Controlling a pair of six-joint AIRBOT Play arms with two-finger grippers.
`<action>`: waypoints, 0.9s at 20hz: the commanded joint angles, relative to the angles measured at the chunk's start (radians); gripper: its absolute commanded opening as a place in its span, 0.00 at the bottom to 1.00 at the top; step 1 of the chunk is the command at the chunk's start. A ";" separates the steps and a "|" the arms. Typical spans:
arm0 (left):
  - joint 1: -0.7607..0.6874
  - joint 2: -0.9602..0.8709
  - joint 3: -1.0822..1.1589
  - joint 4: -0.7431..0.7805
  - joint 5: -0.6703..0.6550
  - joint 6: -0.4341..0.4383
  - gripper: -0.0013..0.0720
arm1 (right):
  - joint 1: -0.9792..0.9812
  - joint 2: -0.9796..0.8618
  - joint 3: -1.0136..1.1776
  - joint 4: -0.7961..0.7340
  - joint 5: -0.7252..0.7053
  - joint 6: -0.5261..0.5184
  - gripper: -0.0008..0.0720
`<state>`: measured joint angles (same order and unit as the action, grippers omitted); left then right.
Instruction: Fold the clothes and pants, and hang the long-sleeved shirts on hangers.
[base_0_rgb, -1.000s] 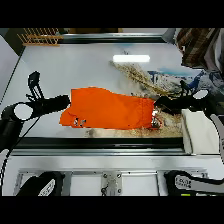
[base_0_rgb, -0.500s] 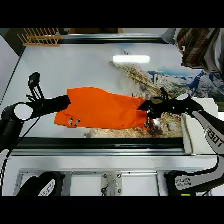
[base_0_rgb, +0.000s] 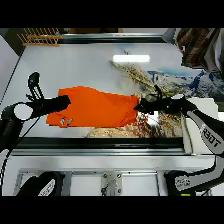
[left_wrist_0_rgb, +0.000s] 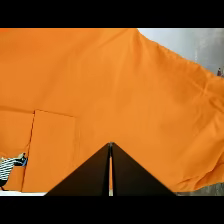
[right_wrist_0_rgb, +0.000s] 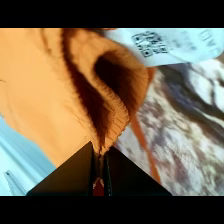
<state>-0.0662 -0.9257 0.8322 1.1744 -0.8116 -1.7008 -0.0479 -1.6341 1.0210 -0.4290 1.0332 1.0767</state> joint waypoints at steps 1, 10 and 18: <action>-0.001 0.001 0.000 0.000 0.000 -0.001 0.03 | -0.066 0.080 0.079 -0.033 -0.008 -0.012 0.03; -0.001 0.000 0.000 0.000 0.000 -0.001 0.03 | -0.548 0.397 0.385 -0.547 -0.143 0.469 0.03; -0.001 0.000 0.000 0.000 0.000 -0.001 0.03 | -0.771 0.586 0.357 -0.847 0.179 0.635 0.03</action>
<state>-0.0662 -0.9257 0.8322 1.1744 -0.8112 -1.7039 -0.7719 -1.1061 1.3933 -1.1481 1.0832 1.6466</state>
